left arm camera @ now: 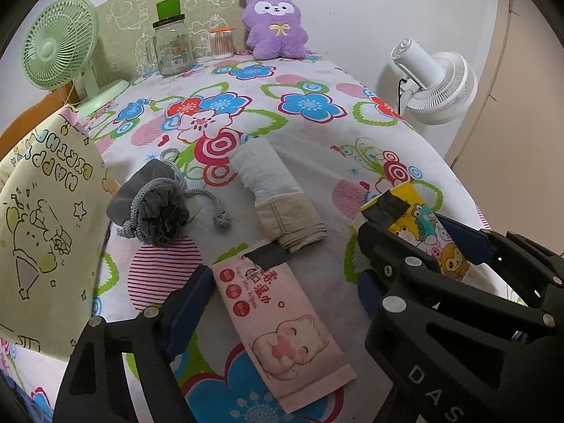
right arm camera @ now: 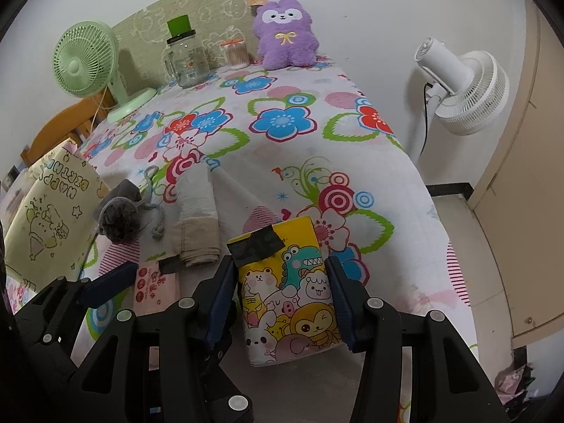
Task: Organize soft objects
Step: 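Grasp the pink wet-wipes pack with the left gripper while the right grasps the yellow cartoon bag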
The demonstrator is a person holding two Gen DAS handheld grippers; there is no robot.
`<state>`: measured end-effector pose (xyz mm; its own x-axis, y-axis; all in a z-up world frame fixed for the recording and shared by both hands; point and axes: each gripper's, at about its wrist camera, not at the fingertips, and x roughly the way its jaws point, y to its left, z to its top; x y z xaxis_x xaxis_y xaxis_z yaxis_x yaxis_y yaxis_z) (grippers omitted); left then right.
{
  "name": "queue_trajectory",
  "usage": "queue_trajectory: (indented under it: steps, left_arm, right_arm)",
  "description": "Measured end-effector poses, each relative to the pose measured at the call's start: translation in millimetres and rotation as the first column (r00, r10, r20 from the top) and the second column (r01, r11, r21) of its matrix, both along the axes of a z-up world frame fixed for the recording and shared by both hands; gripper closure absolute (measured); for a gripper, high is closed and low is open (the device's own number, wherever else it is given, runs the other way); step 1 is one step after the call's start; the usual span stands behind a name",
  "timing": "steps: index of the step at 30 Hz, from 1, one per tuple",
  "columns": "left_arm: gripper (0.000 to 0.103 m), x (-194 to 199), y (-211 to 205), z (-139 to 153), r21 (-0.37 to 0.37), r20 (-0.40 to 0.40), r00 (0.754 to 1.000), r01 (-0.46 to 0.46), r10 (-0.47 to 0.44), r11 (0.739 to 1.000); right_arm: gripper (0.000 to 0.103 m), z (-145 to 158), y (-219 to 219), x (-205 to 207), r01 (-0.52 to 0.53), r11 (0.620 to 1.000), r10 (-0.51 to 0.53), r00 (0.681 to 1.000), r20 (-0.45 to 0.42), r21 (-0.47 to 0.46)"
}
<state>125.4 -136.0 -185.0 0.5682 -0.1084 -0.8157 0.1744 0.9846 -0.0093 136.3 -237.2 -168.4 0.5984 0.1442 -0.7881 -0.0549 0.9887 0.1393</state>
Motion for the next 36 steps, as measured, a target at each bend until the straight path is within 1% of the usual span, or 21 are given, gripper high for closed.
queue_trajectory:
  steps: [10,12,15,17,19,20,28,36]
  left_arm:
    - [0.018,-11,13,0,0.004,-0.005,1.0,-0.021,0.021,1.0]
    - [0.021,-14,16,0,0.003,-0.003,1.0,-0.025,0.025,1.0]
    - [0.033,-16,20,2,0.0,0.004,0.999,-0.034,0.034,0.999]
    - [0.05,-16,22,3,-0.005,0.011,0.999,-0.033,0.033,0.999]
    - [0.059,-17,24,4,-0.008,0.013,0.999,-0.031,0.031,0.999]
    - [0.062,-17,25,4,-0.009,0.012,0.999,-0.031,0.031,0.999]
    - [0.063,-21,34,7,-0.011,0.005,0.999,-0.038,0.038,0.999]
    - [0.063,-27,44,19,-0.007,0.036,0.998,-0.05,0.05,0.999]
  right_arm:
    - [0.049,2,14,-12,-0.018,1.0,0.018,1.0,0.001,-0.013]
    - [0.049,3,17,-14,-0.021,1.0,0.021,1.0,0.002,-0.016]
    - [0.049,5,21,-17,-0.025,1.0,0.025,1.0,0.005,-0.014]
    - [0.049,6,23,-19,-0.027,1.0,0.027,1.0,0.009,-0.01]
    - [0.048,7,25,-20,-0.027,1.0,0.027,1.0,0.009,-0.008]
    - [0.048,8,26,-21,-0.028,1.0,0.028,1.0,0.01,-0.008]
    - [0.048,13,36,-24,-0.034,0.999,0.034,0.999,0.014,-0.018]
    - [0.048,26,46,-28,-0.042,0.999,0.043,0.998,0.04,-0.022]
